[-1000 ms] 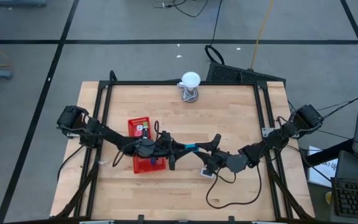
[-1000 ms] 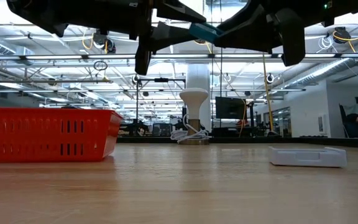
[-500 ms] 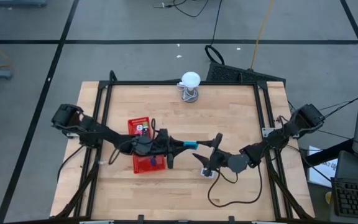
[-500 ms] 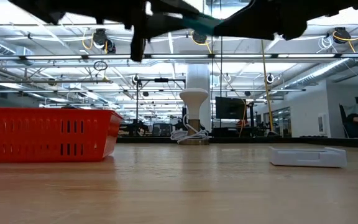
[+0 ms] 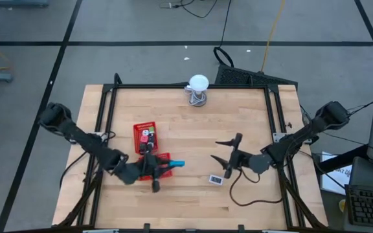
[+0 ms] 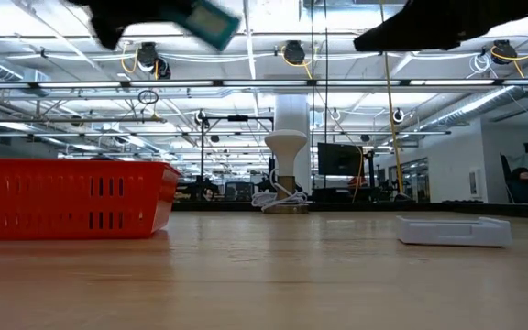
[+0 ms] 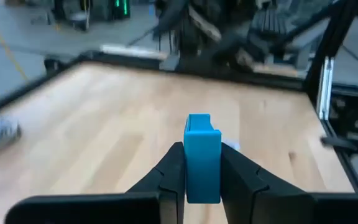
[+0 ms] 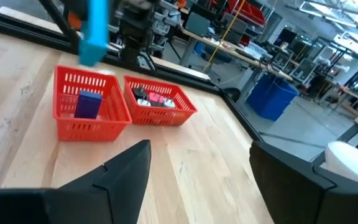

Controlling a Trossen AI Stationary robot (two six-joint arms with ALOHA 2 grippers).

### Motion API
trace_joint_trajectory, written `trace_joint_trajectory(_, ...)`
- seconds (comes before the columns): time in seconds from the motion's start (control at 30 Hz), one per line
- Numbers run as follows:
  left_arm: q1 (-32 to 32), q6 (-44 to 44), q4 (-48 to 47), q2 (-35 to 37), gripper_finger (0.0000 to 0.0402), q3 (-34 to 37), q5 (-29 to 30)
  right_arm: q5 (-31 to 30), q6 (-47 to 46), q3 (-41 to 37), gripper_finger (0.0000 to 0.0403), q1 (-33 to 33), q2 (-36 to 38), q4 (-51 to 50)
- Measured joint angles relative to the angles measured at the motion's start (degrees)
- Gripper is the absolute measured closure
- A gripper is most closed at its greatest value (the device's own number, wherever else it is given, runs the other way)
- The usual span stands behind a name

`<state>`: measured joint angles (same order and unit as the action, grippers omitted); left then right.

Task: Pick & Place Office items
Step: Put the blue digital timer into the bottom red basket

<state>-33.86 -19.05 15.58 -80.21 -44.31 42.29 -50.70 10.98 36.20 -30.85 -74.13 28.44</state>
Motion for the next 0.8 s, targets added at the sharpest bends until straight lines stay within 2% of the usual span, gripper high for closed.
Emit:
trace_joint_trajectory(0.1,-4.0,-5.72,-3.9,0.7,0.0334,2.1,2.67,-0.02,-1.48,-2.0,0.0146,0.0,2.52,0.01)
trace_joint_trajectory(0.27,-9.37,-13.82,-3.88,1.42,0.0337,6.92,6.07,-0.02,-2.84,-3.53,0.0147,0.0,5.25,-0.04)
trace_joint_trajectory(0.5,-15.36,-27.9,-4.14,1.59,0.0327,14.19,18.42,-0.02,-2.86,-3.57,0.0147,0.0,5.68,-0.01)
trace_joint_trajectory(0.63,-17.62,-34.94,-3.55,1.67,0.0335,17.24,20.39,-0.02,-2.86,-3.57,0.0147,0.0,5.68,0.0)
trace_joint_trajectory(0.8,-20.11,-38.75,-3.53,1.64,0.0338,19.03,23.68,-0.02,-2.86,-3.57,0.0148,0.0,5.68,-0.01)
